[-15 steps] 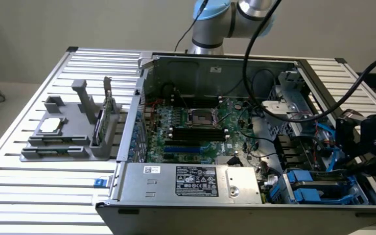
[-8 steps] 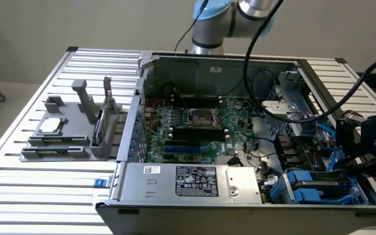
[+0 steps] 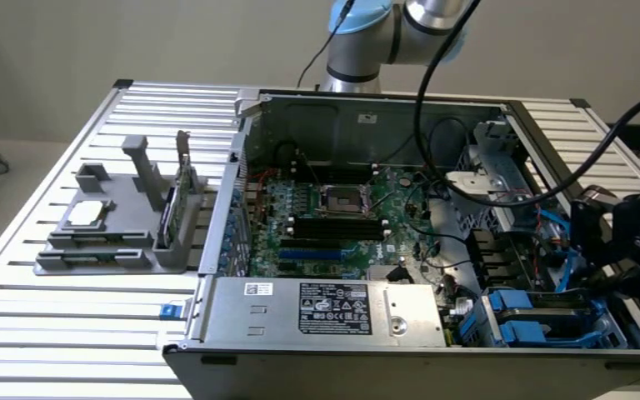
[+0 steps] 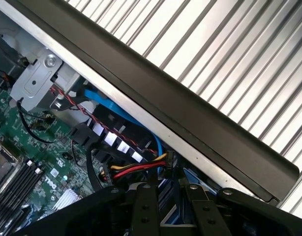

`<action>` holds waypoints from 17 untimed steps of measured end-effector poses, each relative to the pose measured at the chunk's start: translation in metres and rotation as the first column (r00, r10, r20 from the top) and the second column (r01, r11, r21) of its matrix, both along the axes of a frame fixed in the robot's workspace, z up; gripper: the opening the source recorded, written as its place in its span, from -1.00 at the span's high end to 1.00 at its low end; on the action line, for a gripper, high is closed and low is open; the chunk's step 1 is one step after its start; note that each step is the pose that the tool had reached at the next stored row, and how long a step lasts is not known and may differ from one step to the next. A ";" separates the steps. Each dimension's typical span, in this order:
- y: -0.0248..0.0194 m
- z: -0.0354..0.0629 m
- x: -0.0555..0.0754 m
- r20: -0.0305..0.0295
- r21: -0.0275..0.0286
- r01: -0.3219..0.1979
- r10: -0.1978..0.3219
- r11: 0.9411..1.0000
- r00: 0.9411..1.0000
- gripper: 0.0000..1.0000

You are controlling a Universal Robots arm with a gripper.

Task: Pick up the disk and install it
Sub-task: 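Insert the second disk wire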

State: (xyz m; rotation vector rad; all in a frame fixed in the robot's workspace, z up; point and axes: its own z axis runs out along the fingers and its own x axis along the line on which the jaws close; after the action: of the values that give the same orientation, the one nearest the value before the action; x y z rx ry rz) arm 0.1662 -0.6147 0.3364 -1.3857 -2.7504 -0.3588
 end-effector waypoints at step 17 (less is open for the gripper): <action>0.0020 -0.0038 0.003 0.000 0.001 -0.001 0.001 1.000 1.000 0.51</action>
State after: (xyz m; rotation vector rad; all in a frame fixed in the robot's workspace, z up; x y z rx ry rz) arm 0.1691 -0.6127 0.3325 -1.3840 -2.7506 -0.3598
